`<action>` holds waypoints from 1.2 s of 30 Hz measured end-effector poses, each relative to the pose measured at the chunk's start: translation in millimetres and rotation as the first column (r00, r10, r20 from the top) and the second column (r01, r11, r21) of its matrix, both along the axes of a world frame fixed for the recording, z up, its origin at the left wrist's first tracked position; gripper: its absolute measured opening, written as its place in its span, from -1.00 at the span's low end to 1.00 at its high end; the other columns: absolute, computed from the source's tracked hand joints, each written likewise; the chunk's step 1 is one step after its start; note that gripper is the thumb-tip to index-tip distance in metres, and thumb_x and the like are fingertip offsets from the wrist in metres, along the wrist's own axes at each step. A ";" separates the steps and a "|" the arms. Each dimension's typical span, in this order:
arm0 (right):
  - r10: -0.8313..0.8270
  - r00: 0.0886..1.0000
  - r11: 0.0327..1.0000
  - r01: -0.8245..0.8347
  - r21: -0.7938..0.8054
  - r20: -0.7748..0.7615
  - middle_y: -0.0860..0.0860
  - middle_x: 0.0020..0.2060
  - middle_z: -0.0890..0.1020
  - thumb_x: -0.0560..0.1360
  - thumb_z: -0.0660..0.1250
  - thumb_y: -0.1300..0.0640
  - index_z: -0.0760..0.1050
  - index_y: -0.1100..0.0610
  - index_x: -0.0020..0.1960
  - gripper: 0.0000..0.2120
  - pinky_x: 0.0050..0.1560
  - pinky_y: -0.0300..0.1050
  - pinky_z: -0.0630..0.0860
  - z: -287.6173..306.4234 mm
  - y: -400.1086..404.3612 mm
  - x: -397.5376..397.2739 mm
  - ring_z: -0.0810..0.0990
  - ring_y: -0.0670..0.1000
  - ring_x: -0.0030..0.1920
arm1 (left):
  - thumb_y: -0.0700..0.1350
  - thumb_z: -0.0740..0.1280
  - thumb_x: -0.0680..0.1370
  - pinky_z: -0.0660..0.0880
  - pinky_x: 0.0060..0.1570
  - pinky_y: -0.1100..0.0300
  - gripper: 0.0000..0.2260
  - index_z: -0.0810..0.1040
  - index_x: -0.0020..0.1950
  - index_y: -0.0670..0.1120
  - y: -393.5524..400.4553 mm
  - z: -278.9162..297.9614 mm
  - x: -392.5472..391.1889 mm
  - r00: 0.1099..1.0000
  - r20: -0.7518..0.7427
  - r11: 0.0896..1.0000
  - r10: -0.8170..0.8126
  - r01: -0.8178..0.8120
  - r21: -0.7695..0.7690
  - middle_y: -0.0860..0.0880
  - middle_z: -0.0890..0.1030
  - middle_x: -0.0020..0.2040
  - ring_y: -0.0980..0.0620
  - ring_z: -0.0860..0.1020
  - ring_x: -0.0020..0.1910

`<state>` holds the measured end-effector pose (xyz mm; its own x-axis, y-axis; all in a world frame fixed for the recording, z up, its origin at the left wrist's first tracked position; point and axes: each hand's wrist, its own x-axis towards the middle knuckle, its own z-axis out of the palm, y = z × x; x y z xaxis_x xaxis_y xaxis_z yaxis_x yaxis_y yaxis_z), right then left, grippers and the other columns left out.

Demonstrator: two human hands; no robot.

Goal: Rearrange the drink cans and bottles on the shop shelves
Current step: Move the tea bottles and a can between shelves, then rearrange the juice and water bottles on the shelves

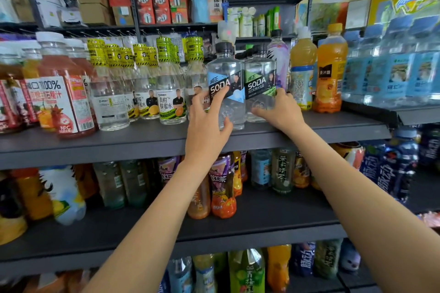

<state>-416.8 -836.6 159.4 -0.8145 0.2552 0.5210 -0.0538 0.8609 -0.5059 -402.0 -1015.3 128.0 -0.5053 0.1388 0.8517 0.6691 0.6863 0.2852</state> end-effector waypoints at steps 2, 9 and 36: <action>-0.008 1.000 1.000 0.008 0.013 -0.004 0.25 0.34 0.33 0.43 0.40 -0.13 0.16 0.28 0.40 -0.23 0.08 -0.01 0.40 -0.3 0.4 2.5 0.40 0.23 0.27 | -0.16 0.29 0.53 0.39 0.21 0.01 -0.48 0.25 0.46 0.09 -3.6 1.5 -0.3 0.999 0.021 0.999 -0.036 0.036 0.002 -0.13 0.21 0.40 -0.13 0.31 0.31; -0.008 1.000 0.999 0.007 0.049 0.015 0.22 0.36 0.34 0.46 0.39 -0.01 0.11 0.24 0.48 -0.25 0.22 -0.02 0.35 1.0 2.4 9.6 0.35 0.19 0.34 | -0.18 0.31 0.52 0.39 0.23 0.00 -0.48 0.26 0.45 0.08 -5.9 3.0 -0.8 0.996 0.012 0.996 -0.093 0.093 -0.004 -0.10 0.18 0.40 -0.11 0.32 0.30; -0.083 0.975 0.972 0.034 -0.231 -0.206 0.28 0.40 0.20 0.44 0.42 0.09 -0.19 0.23 0.51 -0.07 0.35 0.14 0.22 15.8 147.8 -31.6 0.24 0.27 0.39 | -0.11 0.22 0.53 0.19 0.35 0.04 -0.73 0.47 0.22 -0.07 122.2 11.1 -4.8 0.982 -0.027 0.951 0.188 -0.188 -0.243 -0.04 0.17 0.48 -0.05 0.04 0.46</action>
